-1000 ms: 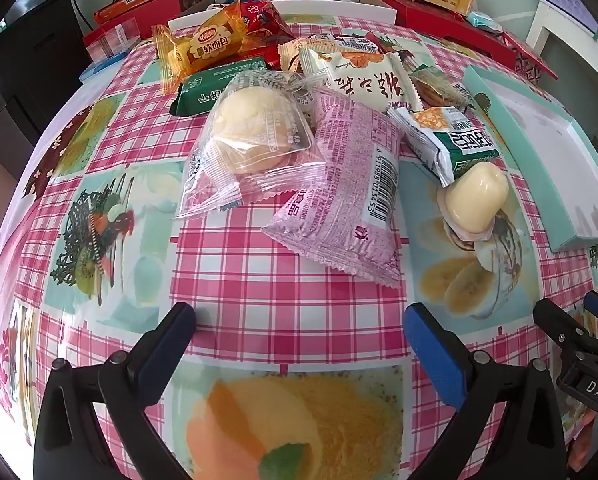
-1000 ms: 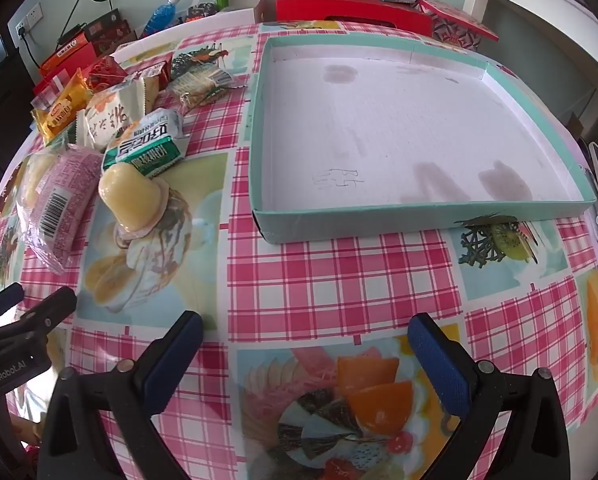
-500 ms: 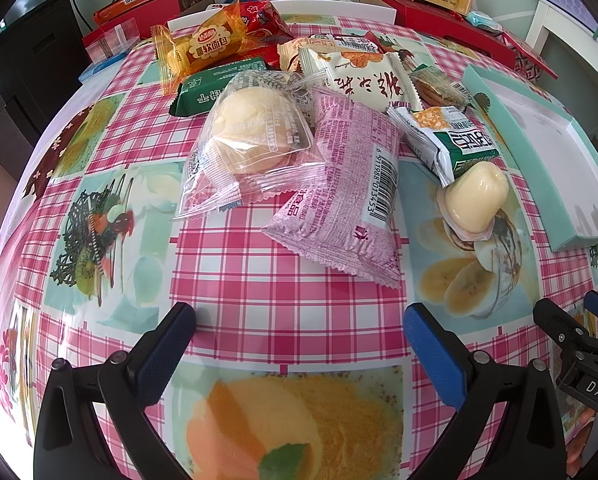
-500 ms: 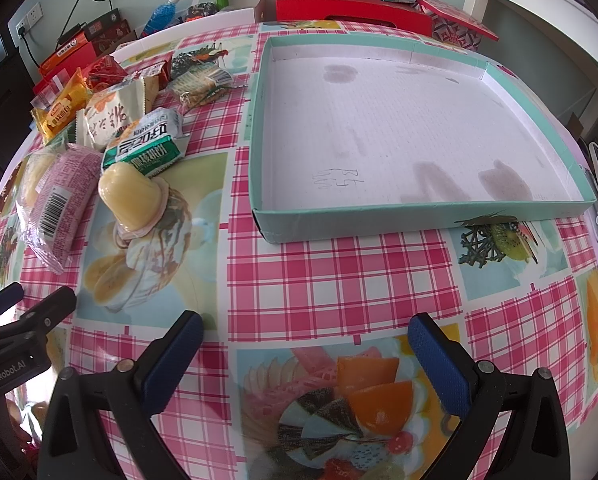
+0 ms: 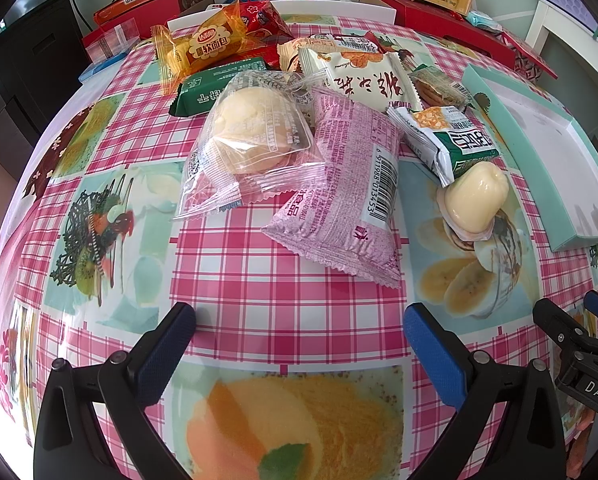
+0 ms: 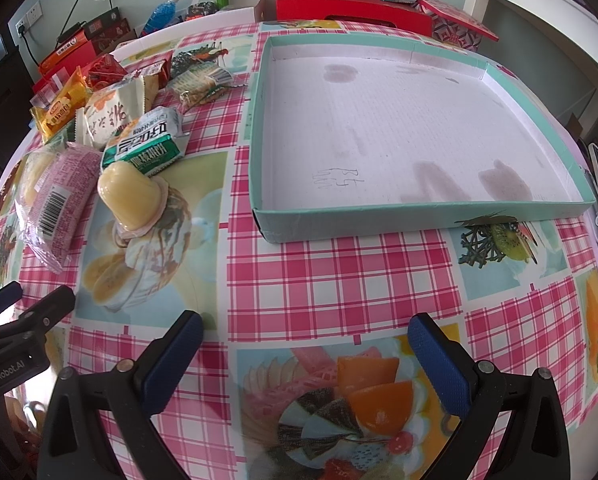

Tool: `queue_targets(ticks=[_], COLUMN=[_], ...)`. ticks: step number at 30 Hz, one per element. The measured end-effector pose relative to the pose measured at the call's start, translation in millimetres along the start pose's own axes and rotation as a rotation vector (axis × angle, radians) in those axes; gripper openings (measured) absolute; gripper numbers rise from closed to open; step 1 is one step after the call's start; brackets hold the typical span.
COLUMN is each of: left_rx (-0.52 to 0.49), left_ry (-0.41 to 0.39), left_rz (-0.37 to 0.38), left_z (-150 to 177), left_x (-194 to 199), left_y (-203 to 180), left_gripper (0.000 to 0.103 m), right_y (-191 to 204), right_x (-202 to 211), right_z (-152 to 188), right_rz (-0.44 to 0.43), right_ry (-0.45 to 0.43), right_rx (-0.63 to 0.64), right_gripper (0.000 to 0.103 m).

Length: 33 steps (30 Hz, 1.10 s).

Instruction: Organize snacks

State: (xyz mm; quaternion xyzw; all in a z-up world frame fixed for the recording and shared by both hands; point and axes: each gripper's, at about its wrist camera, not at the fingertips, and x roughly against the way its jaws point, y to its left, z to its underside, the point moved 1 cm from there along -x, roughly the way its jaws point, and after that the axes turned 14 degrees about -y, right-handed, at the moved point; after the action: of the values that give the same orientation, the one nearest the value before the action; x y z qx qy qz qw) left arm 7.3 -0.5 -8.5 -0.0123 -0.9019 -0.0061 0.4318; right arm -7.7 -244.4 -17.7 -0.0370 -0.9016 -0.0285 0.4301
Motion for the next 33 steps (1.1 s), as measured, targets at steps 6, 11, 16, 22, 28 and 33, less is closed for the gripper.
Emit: queue_targets(ticks=[6, 11, 16, 22, 28, 33], left_rx=[0.000, 0.000, -0.001, -0.001, -0.001, -0.001], left_ry=[0.000, 0.000, 0.000, 0.000, 0.000, -0.001], left_rz=[0.000, 0.000, 0.000, 0.000, -0.001, 0.000], left_z=[0.0, 0.2, 0.2, 0.2, 0.2, 0.0], left_x=[0.0, 0.1, 0.1, 0.1, -1.2, -1.4], left_y=[0.0, 0.0, 0.0, 0.0, 0.6, 2.0], left_gripper=[0.103, 0.103, 0.103, 0.103, 0.103, 0.103], right_y=[0.3, -0.1, 0.0, 0.4, 0.2, 0.2], right_x=[-0.1, -0.1, -0.2, -0.4, -0.5, -0.5], right_z=[0.0, 0.1, 0.1, 0.1, 0.2, 0.2], right_rz=[0.000, 0.001, 0.001, 0.001, 0.001, 0.001], right_ry=[0.000, 0.000, 0.001, 0.001, 0.001, 0.001], right_rx=[0.000, 0.001, 0.001, 0.001, 0.000, 0.000], right_gripper=[0.103, 0.103, 0.103, 0.103, 0.103, 0.103])
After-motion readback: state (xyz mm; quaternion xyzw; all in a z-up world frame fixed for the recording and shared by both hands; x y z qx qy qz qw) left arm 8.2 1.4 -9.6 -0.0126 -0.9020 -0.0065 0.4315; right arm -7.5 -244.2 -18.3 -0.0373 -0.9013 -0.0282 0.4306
